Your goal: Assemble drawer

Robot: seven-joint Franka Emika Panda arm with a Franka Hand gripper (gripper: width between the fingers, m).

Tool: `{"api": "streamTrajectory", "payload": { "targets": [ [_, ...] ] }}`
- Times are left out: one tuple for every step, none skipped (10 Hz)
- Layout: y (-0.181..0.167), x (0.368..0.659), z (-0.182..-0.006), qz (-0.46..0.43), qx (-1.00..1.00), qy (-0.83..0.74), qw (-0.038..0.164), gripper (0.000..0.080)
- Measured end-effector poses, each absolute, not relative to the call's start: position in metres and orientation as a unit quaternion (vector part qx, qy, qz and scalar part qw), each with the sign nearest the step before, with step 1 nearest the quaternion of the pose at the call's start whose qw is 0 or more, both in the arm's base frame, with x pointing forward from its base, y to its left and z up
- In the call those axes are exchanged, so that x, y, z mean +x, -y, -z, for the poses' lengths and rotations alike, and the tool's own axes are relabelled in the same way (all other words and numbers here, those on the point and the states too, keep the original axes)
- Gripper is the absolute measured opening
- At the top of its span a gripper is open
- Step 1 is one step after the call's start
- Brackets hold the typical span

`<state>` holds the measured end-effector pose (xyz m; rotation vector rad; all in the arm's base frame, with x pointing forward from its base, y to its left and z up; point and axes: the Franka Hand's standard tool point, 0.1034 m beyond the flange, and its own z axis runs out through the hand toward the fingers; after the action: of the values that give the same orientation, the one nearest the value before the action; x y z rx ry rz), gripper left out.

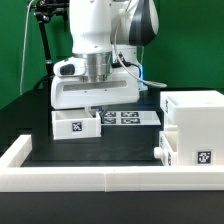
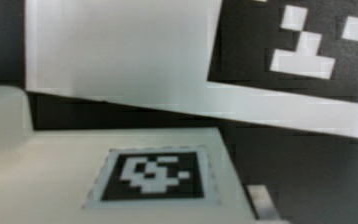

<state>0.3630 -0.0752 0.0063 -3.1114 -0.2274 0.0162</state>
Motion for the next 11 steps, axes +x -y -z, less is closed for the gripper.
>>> {"api": "streamTrajectory", "payload": {
  "targets": [
    [0.075,0.363,-0.006,-0.005,-0.997,0.073,0.011,0.0045],
    [0.075,0.363,-0.006,-0.005,-0.997,0.073,0.011,0.0045],
    [0.075,0.363,-0.006,-0.005,-0.997,0.073,0.011,0.0045],
    [0.075,0.363,-0.006,-0.005,-0.997,0.073,0.011,0.0045],
    [0.075,0.363,-0.006,-0.005,-0.997,0.073,0.011,0.0045],
    [0.075,0.364,-0.007,-0.005,-0.997,0.074,0.011,0.0045],
    [0.073,0.367,-0.017,-0.018,-0.994,0.103,0.020,0.0045],
    [0.072,0.375,-0.031,-0.021,-0.991,0.129,0.026,0.0045],
    [0.073,0.380,-0.037,-0.017,-0.991,0.132,0.026,0.0045],
    [0.073,0.378,-0.034,-0.019,-0.990,0.134,0.026,0.0045],
    [0.073,0.377,-0.033,-0.020,-0.985,0.168,0.028,0.0045]
  ]
}}
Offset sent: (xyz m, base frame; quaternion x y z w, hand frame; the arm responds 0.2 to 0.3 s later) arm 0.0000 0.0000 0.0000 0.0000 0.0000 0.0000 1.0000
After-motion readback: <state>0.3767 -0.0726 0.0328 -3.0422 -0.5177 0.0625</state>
